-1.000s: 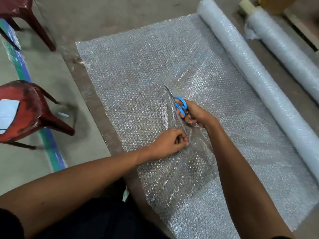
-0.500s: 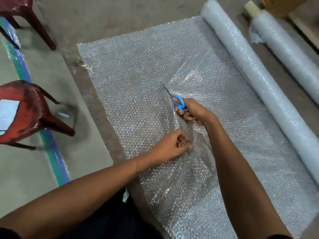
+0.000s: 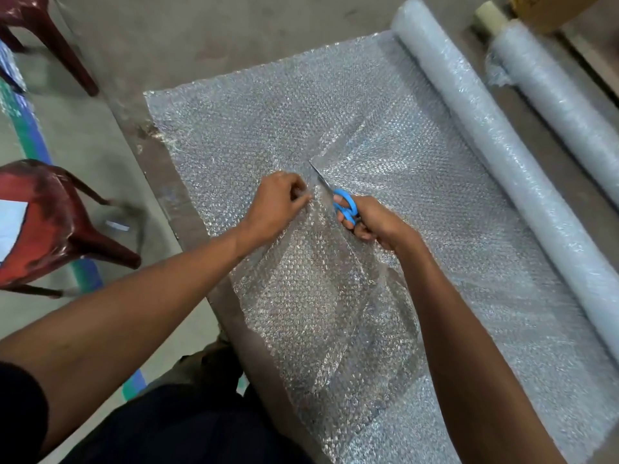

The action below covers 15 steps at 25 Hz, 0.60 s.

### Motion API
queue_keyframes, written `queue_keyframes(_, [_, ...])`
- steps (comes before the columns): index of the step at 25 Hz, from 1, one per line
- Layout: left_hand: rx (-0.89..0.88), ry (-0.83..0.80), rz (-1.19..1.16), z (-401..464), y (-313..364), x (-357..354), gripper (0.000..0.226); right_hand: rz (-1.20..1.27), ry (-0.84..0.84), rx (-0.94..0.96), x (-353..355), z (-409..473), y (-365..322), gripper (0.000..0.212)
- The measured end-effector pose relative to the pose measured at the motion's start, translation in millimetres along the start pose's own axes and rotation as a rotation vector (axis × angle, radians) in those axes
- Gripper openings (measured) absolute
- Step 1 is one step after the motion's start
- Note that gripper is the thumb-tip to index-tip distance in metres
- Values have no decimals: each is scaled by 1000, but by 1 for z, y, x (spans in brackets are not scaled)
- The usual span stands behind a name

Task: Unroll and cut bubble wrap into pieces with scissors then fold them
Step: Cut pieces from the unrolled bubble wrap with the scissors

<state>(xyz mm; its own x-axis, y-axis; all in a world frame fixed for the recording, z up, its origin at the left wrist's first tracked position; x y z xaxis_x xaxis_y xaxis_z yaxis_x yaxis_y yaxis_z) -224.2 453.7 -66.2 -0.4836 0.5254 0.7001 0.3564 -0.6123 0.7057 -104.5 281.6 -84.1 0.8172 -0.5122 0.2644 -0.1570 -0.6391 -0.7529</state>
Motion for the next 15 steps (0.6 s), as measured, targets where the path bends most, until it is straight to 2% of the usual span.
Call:
queue_keyframes(5, [-54,-24,-32,2,1,2,7,22,-14,-19,-6,4,3,49])
queue_keyframes(11, [-77,-76,-38,0,-5,-2,10,7,-27,29,-12,14,-12,45])
queue_keyframes(15, [-76,-86,-41,1,-6,-3,11,6,-24,8,-18,25,-17,51])
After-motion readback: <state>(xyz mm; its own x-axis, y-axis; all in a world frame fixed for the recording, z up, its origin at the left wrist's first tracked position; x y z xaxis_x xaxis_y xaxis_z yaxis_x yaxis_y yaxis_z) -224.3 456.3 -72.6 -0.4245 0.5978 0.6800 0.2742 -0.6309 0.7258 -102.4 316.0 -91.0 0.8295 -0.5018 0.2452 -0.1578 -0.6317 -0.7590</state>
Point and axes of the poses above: each hand's wrist, its own z-axis towards the middle knuckle, its own x-axis out of the back of the hand, y = z × x, the point moved 7 cm from there along z, towards the middle knuckle, and after that the axes turned 8 degrees about y, right-handed, at the moved point
